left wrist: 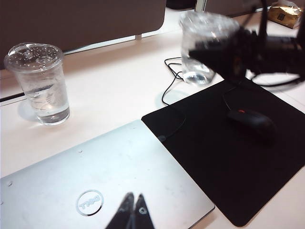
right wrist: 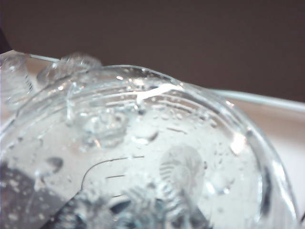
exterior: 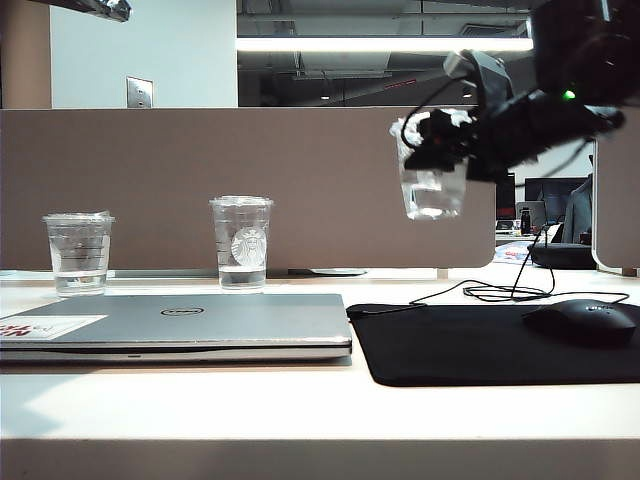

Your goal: Pick up the coffee cup on the right and place it on the right side of the laptop.

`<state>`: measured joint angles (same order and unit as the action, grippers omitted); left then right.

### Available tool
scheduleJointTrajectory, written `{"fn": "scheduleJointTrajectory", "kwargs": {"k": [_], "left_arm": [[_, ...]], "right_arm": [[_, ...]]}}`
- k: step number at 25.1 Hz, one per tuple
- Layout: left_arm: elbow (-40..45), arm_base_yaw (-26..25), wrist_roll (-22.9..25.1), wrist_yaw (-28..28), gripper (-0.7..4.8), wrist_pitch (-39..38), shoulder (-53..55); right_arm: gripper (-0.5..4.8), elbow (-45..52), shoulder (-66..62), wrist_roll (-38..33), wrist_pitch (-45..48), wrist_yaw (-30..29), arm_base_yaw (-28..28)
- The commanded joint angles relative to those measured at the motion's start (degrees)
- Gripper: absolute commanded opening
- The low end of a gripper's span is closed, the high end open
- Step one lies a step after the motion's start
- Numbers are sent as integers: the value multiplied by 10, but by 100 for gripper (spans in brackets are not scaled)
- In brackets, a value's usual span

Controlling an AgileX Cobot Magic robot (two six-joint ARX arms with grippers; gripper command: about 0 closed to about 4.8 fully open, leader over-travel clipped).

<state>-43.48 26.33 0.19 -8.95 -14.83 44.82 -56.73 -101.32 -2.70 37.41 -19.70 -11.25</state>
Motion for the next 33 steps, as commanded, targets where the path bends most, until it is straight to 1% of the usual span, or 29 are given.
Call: {"fn": "scheduleJointTrajectory", "kwargs": {"k": [1, 3, 10, 18, 27, 33], "left_arm": [[-4, 0, -2, -1, -5, 7, -1], [-4, 0, -2, -1, -5, 7, -1], [-4, 0, -2, -1, -5, 7, -1], [-4, 0, -2, -1, -5, 7, -1], [-4, 0, -2, -1, -5, 7, -1], [-4, 0, -2, -1, -5, 7, -1]], "right_arm": [[252, 49, 13, -18, 84, -10, -4], [252, 82, 13, -19, 121, -16, -8], [252, 167, 12, -18, 199, -17, -23], [252, 194, -16, -18, 205, -17, -26], [252, 195, -60, -18, 216, -21, -42], [252, 198, -60, -18, 212, -21, -43]]}}
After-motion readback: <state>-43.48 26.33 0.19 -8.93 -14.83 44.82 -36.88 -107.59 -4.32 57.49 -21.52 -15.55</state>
